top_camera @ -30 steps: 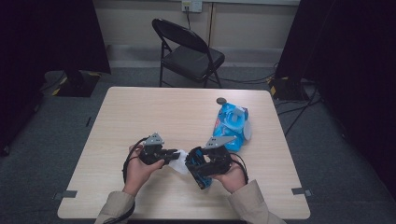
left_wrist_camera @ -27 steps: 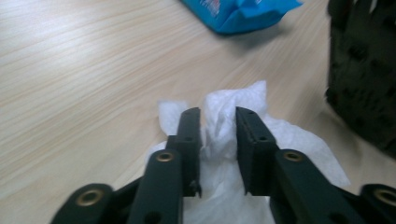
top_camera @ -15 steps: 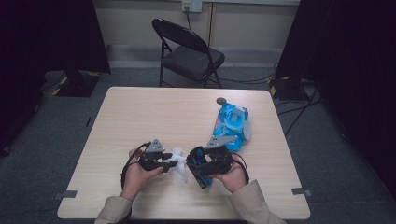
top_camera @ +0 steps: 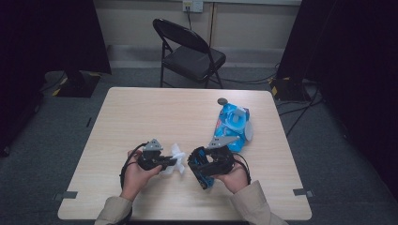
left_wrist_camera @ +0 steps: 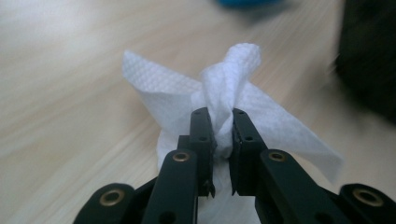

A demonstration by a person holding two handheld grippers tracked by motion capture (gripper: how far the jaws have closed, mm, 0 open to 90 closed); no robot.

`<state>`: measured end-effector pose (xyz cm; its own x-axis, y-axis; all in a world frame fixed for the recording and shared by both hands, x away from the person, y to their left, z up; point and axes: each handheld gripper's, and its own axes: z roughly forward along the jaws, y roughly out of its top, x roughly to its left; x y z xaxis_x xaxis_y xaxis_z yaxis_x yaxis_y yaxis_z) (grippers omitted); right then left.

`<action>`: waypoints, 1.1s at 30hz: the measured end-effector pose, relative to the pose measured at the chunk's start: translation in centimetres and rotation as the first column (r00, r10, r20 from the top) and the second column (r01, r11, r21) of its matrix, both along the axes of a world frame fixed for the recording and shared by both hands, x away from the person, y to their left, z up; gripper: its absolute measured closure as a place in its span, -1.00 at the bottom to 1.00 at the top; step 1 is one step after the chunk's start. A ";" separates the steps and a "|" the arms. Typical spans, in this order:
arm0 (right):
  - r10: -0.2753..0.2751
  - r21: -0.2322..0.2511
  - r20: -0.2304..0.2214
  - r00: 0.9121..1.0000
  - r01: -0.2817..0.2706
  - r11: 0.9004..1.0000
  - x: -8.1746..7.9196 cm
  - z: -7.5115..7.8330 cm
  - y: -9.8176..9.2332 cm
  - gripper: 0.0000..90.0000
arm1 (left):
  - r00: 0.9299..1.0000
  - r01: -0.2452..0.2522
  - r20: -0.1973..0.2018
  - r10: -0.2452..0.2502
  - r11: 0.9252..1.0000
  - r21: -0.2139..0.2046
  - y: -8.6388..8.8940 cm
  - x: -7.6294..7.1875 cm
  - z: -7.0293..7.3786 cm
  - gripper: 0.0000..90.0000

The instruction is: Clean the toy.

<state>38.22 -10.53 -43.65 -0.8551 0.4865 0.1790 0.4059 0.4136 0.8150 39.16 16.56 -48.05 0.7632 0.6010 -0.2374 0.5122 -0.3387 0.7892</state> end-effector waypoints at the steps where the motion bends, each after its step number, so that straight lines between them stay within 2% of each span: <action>1: -0.003 0.001 0.001 1.000 0.003 1.000 0.0 0.0 0.0 -0.43 | 1.000 0.003 0.004 -0.003 1.000 -0.027 0.0 0.0 0.4 0.82; 2: -0.002 0.002 -0.001 1.000 0.002 1.000 0.0 0.0 -0.1 -0.43 | 1.000 0.016 0.012 -0.015 0.997 -0.076 -0.1 -0.1 1.3 0.82; 3: -0.003 0.006 0.001 1.000 0.003 1.000 0.1 0.0 -0.1 -0.43 | 1.000 0.026 0.014 -0.025 0.994 -0.102 -0.1 -0.1 1.8 0.82; 8: -0.004 0.003 0.001 1.000 0.004 1.000 0.0 0.1 0.0 -0.43 | 0.999 0.048 0.026 -0.044 0.981 -0.185 -0.3 0.0 3.4 0.82; 9: -0.006 0.005 0.003 1.000 0.006 1.000 0.0 0.1 0.0 -0.43 | 0.998 0.054 0.022 -0.051 0.980 -0.192 -0.3 0.0 3.4 0.82; 11: -0.007 0.009 0.001 1.000 0.007 1.000 0.0 0.1 -0.1 -0.43 | 0.997 0.079 0.017 -0.077 0.981 -0.180 -0.8 -0.2 3.3 0.82; 16: -0.006 0.011 0.004 1.000 0.006 1.000 0.0 0.2 0.0 -0.43 | 0.993 0.115 -0.003 -0.118 0.970 -0.214 -2.1 -0.3 2.7 0.82; 20: -0.013 0.015 0.007 1.000 0.013 1.000 0.0 0.2 -0.1 -0.43 | 0.991 0.132 0.000 -0.135 0.969 -0.209 -2.6 -0.5 2.8 0.82; 23: -0.018 0.020 0.009 1.000 0.018 1.000 0.1 0.3 -0.2 -0.43 | 0.990 0.143 0.017 -0.142 0.974 -0.176 -3.0 -0.6 3.1 0.83; 25: -0.019 0.023 0.008 1.000 0.019 1.000 0.1 0.3 -0.2 -0.43 | 0.989 0.148 0.020 -0.147 0.974 -0.170 -3.1 -0.6 3.0 0.83; 27: -0.022 0.025 0.009 1.000 0.022 0.999 0.1 0.3 -0.2 -0.43 | 0.987 0.162 0.024 -0.160 0.977 -0.140 -3.4 -0.7 2.9 0.83; 33: -0.023 0.033 0.004 1.000 0.023 0.999 0.2 0.3 -0.2 -0.43 | 0.983 0.181 0.014 -0.180 0.976 -0.123 -3.8 -0.8 2.3 0.83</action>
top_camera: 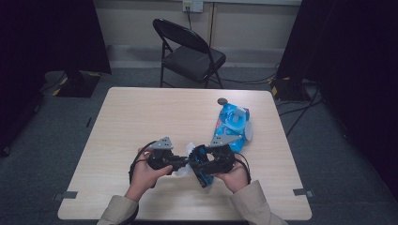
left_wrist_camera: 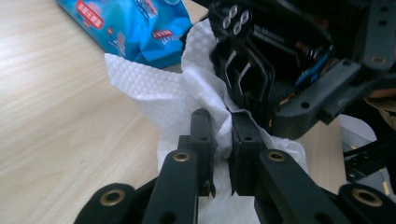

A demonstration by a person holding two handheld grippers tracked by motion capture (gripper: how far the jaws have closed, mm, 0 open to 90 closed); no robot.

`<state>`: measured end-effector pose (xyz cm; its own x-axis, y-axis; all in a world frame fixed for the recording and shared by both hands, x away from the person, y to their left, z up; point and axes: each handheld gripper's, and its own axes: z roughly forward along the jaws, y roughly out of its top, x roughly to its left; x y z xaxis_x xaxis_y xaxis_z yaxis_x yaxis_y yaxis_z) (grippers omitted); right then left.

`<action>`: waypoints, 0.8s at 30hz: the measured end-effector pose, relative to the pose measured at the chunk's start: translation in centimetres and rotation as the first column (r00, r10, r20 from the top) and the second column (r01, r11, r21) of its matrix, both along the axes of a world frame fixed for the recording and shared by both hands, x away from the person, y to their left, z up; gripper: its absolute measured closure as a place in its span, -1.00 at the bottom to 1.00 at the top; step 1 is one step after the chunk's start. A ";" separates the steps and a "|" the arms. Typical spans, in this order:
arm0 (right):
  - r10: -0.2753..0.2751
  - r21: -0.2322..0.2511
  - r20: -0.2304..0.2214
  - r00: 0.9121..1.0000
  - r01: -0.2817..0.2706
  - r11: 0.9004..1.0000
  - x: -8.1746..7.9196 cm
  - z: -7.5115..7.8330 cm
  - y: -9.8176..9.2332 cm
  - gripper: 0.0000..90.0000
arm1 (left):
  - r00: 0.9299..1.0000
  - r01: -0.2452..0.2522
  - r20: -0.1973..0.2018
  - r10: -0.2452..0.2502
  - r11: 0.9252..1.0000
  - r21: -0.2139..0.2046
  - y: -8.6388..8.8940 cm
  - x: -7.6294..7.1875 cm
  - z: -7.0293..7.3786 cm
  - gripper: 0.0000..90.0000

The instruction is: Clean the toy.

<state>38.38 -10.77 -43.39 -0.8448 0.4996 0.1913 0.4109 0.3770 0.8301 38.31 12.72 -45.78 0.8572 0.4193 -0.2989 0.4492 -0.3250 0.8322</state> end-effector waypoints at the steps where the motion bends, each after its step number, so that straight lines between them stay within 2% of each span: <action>1: -0.002 0.003 -0.003 1.000 0.002 1.000 0.0 0.0 0.0 -0.43 | 1.000 0.002 -0.002 -0.002 1.000 0.006 -0.1 -0.1 -0.1 0.82; 5: 0.000 0.009 -0.003 1.000 0.000 1.000 0.0 0.1 0.0 -0.43 | 1.000 0.025 0.006 -0.025 0.999 0.047 -0.8 -0.4 -0.5 0.83; 11: -0.002 0.017 -0.007 1.000 0.002 1.000 0.1 0.1 0.0 -0.43 | 0.998 0.056 -0.001 -0.056 0.995 0.084 -1.6 -0.8 -1.3 0.82; 13: -0.002 0.017 -0.005 1.000 0.002 1.000 0.1 0.1 0.0 -0.43 | 0.997 0.076 -0.003 -0.076 0.992 0.099 -2.1 -1.0 -2.0 0.82; 18: -0.005 0.023 -0.002 1.000 0.005 1.000 0.1 0.2 -0.1 -0.43 | 0.996 0.091 -0.020 -0.089 0.991 0.094 -2.4 -1.4 -2.6 0.82; 24: -0.016 0.027 -0.004 1.000 0.016 1.000 0.2 0.2 -0.3 -0.43 | 0.994 0.105 -0.036 -0.102 0.988 0.113 -2.7 -1.7 -3.5 0.82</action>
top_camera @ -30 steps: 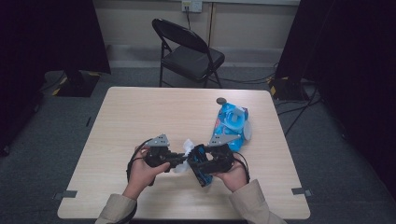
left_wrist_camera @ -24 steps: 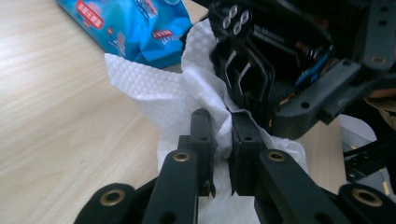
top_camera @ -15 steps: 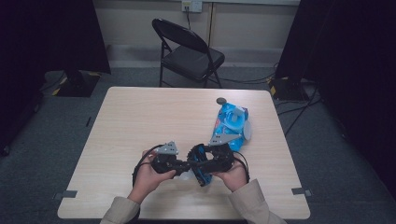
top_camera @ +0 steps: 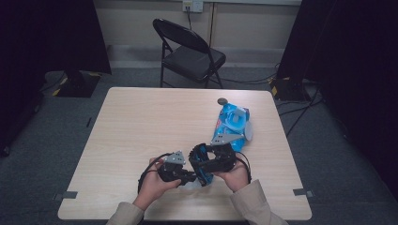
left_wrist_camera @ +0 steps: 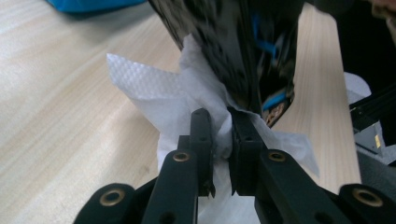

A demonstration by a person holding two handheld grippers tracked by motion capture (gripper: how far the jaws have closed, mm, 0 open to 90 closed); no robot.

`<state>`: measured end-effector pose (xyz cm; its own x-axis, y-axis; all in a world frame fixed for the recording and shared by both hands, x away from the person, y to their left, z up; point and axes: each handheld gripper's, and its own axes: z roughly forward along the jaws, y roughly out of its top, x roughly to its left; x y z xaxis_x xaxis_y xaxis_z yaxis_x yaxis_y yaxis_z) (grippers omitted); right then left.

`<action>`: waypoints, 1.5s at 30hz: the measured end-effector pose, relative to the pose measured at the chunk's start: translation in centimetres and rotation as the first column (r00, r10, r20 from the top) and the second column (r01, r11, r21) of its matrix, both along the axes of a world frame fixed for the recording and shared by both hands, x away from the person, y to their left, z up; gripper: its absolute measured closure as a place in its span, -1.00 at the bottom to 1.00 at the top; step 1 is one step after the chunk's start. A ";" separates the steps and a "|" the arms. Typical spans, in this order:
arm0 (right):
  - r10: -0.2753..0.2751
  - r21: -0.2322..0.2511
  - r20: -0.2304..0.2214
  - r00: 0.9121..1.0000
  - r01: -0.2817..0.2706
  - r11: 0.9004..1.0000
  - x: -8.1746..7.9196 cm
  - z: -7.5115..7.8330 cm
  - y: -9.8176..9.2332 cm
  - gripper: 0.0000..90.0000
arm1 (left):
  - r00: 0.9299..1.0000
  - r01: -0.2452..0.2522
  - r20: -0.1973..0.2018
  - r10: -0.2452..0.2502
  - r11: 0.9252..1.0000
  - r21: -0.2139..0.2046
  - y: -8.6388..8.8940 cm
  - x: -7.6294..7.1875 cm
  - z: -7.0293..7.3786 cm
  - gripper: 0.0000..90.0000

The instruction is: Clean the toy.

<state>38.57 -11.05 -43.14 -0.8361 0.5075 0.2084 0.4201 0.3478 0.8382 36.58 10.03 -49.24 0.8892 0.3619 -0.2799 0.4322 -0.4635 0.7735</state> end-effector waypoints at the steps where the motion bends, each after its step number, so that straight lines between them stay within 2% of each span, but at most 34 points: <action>1: 0.001 0.000 0.000 1.000 -0.001 1.000 0.0 0.0 0.0 -0.43 | 1.000 -0.001 -0.002 0.001 1.000 -0.001 0.1 0.0 -0.1 0.82; 5: -0.009 0.007 0.001 1.000 0.009 1.000 0.1 0.1 -0.3 -0.43 | 1.000 -0.023 0.000 0.023 1.000 0.009 1.2 0.2 -0.1 0.82; 8: -0.016 0.008 0.001 1.000 0.016 1.000 0.2 0.2 -0.5 -0.43 | 0.999 -0.047 0.005 0.047 0.999 -0.010 2.1 0.4 0.4 0.82; 13: -0.020 0.009 -0.001 1.000 0.020 1.000 0.3 0.1 -0.7 -0.43 | 0.993 -0.101 0.049 0.104 0.992 -0.072 4.6 1.2 3.2 0.82; 14: -0.020 0.009 -0.001 1.000 0.020 1.000 0.3 0.1 -0.7 -0.43 | 0.993 -0.101 0.049 0.104 0.992 -0.072 4.6 1.2 3.2 0.82; 17: -0.024 0.004 -0.001 1.000 0.024 1.000 0.3 -0.1 -0.7 -0.43 | 0.988 -0.124 0.073 0.134 0.985 -0.123 5.6 1.7 5.0 0.81; 21: -0.020 -0.004 -0.003 1.000 0.020 1.000 0.3 -0.1 -0.6 -0.43 | 0.986 -0.129 0.080 0.144 0.977 -0.170 5.9 2.1 6.1 0.81; 25: -0.012 -0.006 -0.005 1.000 0.012 1.000 0.3 -0.3 -0.4 -0.43 | 0.989 -0.113 0.079 0.127 0.979 -0.167 5.2 2.2 6.2 0.81; 34: -0.004 0.003 -0.004 1.000 0.004 1.000 0.1 -0.1 -0.4 -0.43 | 0.993 -0.092 0.065 0.103 0.984 -0.151 3.6 2.3 5.3 0.81; 45: -0.003 -0.001 -0.001 1.000 0.002 1.000 0.1 -0.2 -0.2 -0.43 | 0.993 -0.089 0.067 0.098 0.988 -0.123 3.2 2.2 4.9 0.81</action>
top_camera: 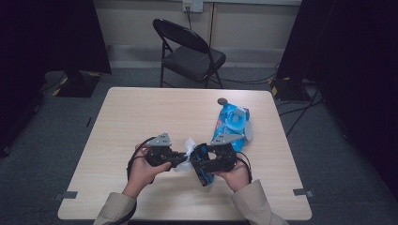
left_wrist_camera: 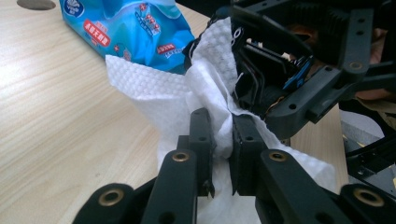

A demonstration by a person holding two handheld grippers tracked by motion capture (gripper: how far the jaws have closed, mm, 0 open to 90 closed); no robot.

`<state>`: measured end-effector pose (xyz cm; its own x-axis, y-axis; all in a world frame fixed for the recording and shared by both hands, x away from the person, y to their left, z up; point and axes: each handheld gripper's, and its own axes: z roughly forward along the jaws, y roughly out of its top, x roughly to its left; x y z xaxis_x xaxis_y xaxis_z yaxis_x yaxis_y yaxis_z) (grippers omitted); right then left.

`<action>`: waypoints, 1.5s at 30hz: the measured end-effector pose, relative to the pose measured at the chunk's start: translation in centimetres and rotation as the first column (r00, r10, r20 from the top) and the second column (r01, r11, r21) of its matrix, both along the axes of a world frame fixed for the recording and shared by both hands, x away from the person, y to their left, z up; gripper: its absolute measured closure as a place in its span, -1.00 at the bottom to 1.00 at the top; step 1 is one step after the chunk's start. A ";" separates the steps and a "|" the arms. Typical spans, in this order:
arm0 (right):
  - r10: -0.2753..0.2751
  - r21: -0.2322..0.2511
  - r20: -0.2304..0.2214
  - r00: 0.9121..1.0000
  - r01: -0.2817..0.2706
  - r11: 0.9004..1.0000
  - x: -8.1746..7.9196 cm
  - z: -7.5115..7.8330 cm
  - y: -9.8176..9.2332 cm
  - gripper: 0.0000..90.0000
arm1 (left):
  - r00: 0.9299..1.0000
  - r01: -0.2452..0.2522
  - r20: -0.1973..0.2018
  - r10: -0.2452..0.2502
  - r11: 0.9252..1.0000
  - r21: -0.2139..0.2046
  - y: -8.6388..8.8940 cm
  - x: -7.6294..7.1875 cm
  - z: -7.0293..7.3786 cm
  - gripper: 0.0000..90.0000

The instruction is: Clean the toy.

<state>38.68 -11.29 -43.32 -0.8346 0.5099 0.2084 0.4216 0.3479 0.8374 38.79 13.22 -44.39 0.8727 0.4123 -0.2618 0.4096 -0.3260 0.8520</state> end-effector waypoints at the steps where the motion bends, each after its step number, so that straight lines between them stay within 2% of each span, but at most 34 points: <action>1: 0.001 0.002 -0.002 1.000 -0.001 1.000 0.0 0.0 0.0 -0.43 | 1.000 0.002 0.000 -0.002 1.000 0.002 0.0 0.0 -0.1 0.81; 9: -0.004 0.011 0.000 1.000 0.004 1.000 0.0 0.1 0.0 -0.43 | 1.000 0.014 -0.008 -0.014 1.000 0.011 -0.7 -0.2 -0.7 0.81; 14: -0.005 0.008 -0.002 1.000 0.005 1.000 0.0 0.0 -0.1 -0.43 | 1.000 0.004 -0.016 -0.004 1.000 0.004 -0.9 -0.2 -1.1 0.81; 19: 0.000 0.013 0.000 1.000 0.000 1.000 0.0 0.2 0.1 -0.43 | 0.999 0.023 -0.026 -0.022 1.000 0.022 -1.2 -0.4 -1.6 0.80; 25: 0.002 0.021 0.004 1.000 -0.002 1.000 -0.1 0.4 0.1 -0.43 | 0.999 0.030 -0.031 -0.030 0.999 0.020 -1.7 -0.6 -2.1 0.80; 34: -0.003 0.034 0.006 1.000 0.003 0.999 -0.1 0.7 0.0 -0.43 | 0.997 0.062 -0.055 -0.060 0.997 0.042 -2.7 -1.1 -3.4 0.80; 45: -0.010 0.051 0.006 1.000 0.010 0.999 0.0 0.9 -0.4 -0.43 | 0.992 0.093 -0.085 -0.089 0.995 0.043 -3.7 -1.9 -5.2 0.80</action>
<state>38.71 -11.66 -42.42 -0.8309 0.5071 0.2291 0.4195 0.3004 0.8566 36.87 9.53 -49.63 0.8834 0.3456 -0.3166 0.4446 -0.4041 0.7994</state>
